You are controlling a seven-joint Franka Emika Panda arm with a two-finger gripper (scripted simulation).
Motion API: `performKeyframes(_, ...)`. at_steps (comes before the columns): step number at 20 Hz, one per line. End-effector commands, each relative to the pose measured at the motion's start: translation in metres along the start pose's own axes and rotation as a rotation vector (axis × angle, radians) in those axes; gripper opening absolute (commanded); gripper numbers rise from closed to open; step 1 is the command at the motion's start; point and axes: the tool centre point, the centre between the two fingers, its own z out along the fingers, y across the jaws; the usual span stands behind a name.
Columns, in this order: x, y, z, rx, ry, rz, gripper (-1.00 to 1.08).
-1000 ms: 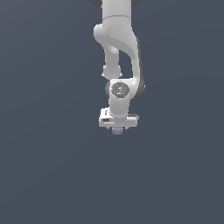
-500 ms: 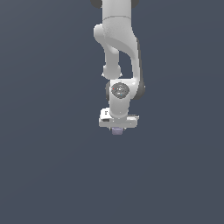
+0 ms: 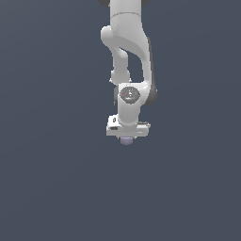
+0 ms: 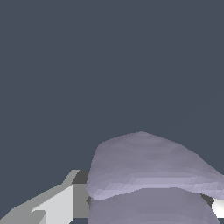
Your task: Pick up the object and move it to a goal position.
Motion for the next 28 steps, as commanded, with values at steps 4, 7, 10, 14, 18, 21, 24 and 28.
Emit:
performKeyframes(4,0.008,-0.003,-0.029,0.000,0.001,0.000,-1.00)
performKeyframes(7,0.014,-0.006,-0.052,0.000,0.001,0.000,-1.00)
performKeyframes(10,0.022,-0.009,-0.079,0.000,0.001,0.000,-1.00)
performKeyframes(14,0.033,-0.014,-0.120,0.000,0.001,0.000,-1.00)
performKeyframes(18,0.045,-0.019,-0.161,0.000,0.001,0.000,-1.00)
performKeyframes(21,0.054,-0.022,-0.191,0.000,0.001,0.000,-1.00)
performKeyframes(24,0.063,-0.025,-0.220,0.000,0.001,0.000,-1.00)
performKeyframes(28,0.074,-0.029,-0.253,0.000,0.001,0.000,-1.00)
